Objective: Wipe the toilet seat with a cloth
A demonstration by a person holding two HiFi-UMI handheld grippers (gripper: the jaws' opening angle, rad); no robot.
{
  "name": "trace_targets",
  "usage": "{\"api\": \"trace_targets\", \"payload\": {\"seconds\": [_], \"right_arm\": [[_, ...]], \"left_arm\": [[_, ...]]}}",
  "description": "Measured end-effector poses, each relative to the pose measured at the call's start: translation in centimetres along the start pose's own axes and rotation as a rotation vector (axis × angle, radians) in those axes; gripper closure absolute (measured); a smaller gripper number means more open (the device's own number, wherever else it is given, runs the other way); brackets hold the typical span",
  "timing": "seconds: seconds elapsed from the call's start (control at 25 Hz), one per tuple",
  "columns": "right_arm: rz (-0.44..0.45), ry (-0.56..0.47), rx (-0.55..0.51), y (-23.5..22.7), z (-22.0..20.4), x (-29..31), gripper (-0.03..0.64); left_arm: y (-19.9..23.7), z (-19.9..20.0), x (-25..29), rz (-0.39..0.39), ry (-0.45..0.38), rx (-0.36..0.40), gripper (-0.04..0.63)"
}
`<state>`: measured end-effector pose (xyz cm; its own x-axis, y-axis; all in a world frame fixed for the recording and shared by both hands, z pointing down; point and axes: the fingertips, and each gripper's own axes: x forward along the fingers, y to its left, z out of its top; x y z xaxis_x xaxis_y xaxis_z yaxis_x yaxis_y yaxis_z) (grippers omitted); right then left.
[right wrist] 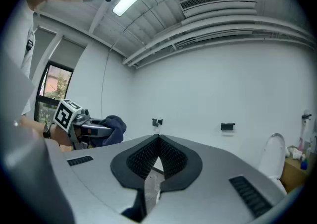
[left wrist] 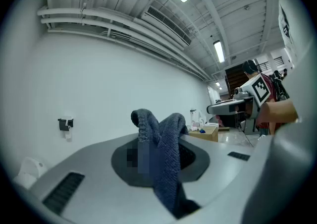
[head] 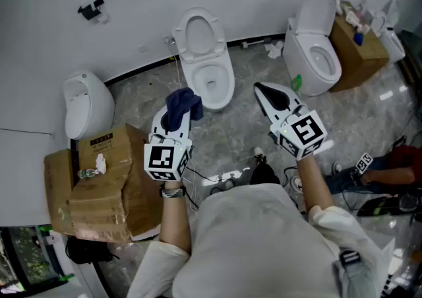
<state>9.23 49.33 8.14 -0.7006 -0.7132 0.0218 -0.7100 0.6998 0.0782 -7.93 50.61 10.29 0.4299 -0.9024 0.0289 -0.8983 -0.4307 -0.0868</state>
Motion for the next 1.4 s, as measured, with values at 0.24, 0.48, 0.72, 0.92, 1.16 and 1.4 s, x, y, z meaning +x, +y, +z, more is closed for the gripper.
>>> {"api": "trace_targets", "payload": {"seconds": [0.24,0.48,0.72,0.92,1.16,1.4], "right_arm": [[0.006,-0.027,0.064,-0.7,-0.3,0.3,0.589],[0.026,-0.071,0.095,-0.6,0.3,1.4,0.588],[0.066,-0.099,0.107,-2.8,0.6,4.7,0.589],[0.109,-0.068,0.107,-5.9,-0.4,9.3,0.589],[0.134,-0.042,0.100,-11.7,-0.7,15.1,0.589],[0.153,-0.044,0.104,-18.3,-0.9,20.8,0.589]], "left_arm": [[0.0,-0.3,0.5,0.000,0.007,0.001,0.543],[1.6,-1.0,1.5,0.005,0.015,-0.007,0.543],[3.8,-1.5,4.7,0.021,0.021,-0.010,0.542],[7.4,-2.2,9.2,0.058,0.032,-0.032,0.543],[11.0,-2.2,16.2,0.084,0.060,-0.046,0.541],[14.1,-2.7,22.9,0.133,0.066,-0.077,0.542]]}}
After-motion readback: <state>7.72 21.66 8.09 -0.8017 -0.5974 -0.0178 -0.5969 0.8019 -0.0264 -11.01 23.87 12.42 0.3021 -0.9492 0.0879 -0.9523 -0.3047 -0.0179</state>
